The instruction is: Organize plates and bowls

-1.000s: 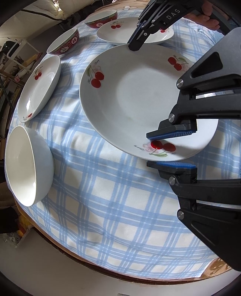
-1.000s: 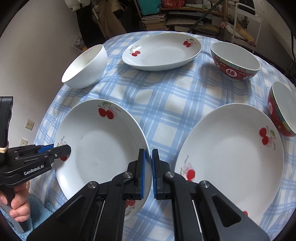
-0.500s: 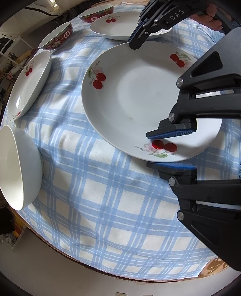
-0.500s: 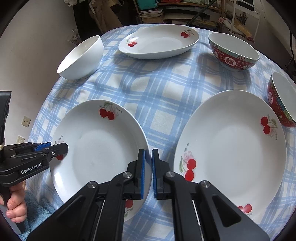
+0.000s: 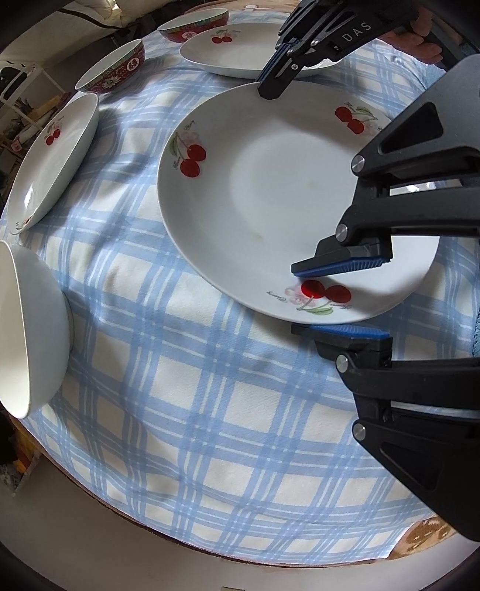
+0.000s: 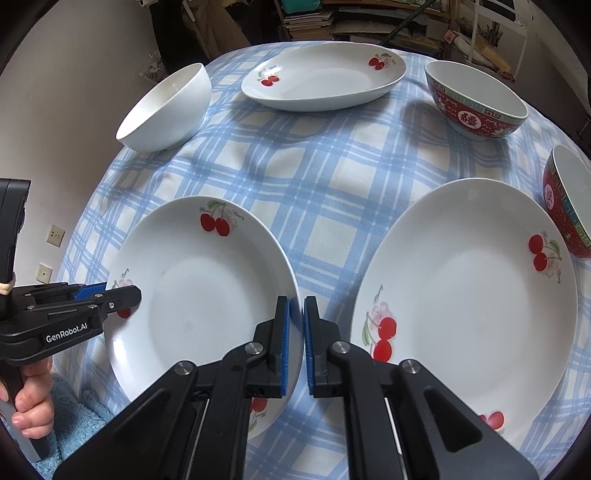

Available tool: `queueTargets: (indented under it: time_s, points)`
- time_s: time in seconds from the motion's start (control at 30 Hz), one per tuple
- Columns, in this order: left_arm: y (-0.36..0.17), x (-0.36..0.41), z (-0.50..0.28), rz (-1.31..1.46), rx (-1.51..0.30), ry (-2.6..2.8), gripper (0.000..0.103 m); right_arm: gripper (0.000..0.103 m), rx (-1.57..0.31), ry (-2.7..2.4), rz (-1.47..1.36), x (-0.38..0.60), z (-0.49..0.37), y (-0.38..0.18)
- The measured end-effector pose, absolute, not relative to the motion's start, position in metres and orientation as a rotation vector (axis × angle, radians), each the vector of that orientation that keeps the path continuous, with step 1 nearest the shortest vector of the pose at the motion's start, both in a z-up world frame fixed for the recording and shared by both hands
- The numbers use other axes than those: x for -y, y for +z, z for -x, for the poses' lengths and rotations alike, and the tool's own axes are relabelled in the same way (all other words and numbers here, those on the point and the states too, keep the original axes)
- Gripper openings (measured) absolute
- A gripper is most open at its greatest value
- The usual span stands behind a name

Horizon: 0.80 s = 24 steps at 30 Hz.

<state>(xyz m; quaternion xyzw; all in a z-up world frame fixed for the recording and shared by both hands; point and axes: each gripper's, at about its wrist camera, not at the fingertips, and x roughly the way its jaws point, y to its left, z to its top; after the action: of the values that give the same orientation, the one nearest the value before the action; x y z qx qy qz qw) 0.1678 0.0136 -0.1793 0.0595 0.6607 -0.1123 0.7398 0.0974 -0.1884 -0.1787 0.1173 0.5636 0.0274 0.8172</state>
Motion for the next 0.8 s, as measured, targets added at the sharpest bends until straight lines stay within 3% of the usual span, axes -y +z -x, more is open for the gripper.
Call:
queueTargets:
  time_s: [0.3, 0.47, 0.57, 0.63, 0.73, 0.8]
  points:
    - [-0.179, -0.013, -0.155, -0.137, -1.447, -0.248, 0.024, 0.009, -1.197, 0.043, -0.277, 0.192, -0.093, -0.18]
    - [-0.157, -0.017, -0.153, -0.137, -1.36, -0.205, 0.024, 0.009, -1.13, 0.026, -0.262, 0.2, -0.087, -0.158]
    - [-0.14, -0.016, -0.149, -0.156, -1.292, -0.191, 0.029, 0.009, -1.077, 0.007, -0.26, 0.211, -0.083, -0.136]
    - [-0.127, -0.01, -0.144, -0.179, -1.242, -0.202, 0.037, 0.01, -1.051, -0.018, -0.268, 0.222, -0.079, -0.122]
    - [-0.108, 0.006, -0.137, -0.224, -1.172, -0.22, 0.055, 0.029, -1.034, -0.062, -0.277, 0.242, -0.071, -0.109]
    - [-0.097, 0.021, -0.135, -0.276, -1.126, -0.227, 0.06, 0.052, -1.029, -0.092, -0.265, 0.253, -0.064, -0.103]
